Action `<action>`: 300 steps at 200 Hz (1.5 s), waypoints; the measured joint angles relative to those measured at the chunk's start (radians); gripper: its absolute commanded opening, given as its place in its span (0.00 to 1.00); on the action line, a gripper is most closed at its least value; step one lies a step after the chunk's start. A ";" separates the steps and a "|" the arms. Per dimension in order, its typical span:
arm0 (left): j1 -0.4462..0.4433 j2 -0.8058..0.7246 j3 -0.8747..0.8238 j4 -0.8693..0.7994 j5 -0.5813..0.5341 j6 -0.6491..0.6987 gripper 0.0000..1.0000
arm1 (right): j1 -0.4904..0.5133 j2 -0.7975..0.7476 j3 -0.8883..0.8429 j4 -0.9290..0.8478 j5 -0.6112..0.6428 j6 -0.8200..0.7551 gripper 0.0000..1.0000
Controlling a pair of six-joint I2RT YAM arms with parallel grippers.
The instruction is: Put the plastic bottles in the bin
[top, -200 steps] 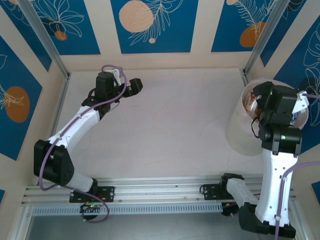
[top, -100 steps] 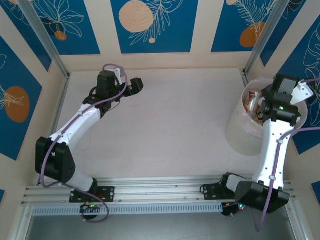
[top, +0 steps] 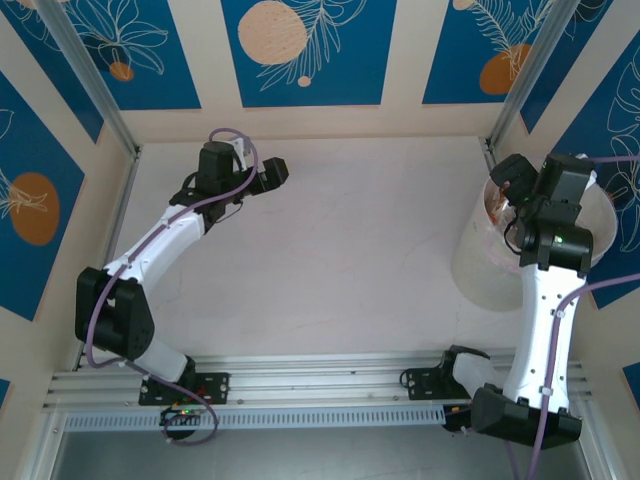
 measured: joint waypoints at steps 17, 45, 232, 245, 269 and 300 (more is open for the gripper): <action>0.000 -0.001 0.000 -0.006 -0.013 0.009 1.00 | 0.012 -0.022 0.011 -0.002 -0.026 0.000 1.00; 0.010 -0.008 0.000 -0.015 -0.033 0.016 1.00 | 0.029 -0.042 0.000 -0.004 0.045 0.021 1.00; 0.091 -0.289 -0.176 -0.011 -0.320 0.119 1.00 | 0.351 -0.086 -0.209 0.351 -0.389 -0.436 1.00; 0.098 -0.342 -0.249 0.015 -0.410 0.150 1.00 | 0.354 -0.050 -0.282 0.415 -0.444 -0.478 0.99; 0.124 -0.417 -0.418 0.092 -0.583 0.189 1.00 | 0.354 0.054 -0.449 0.536 -0.498 -0.550 1.00; 0.178 -0.459 -0.644 0.190 -0.758 0.203 1.00 | 0.352 0.199 -0.626 0.644 -0.520 -0.634 1.00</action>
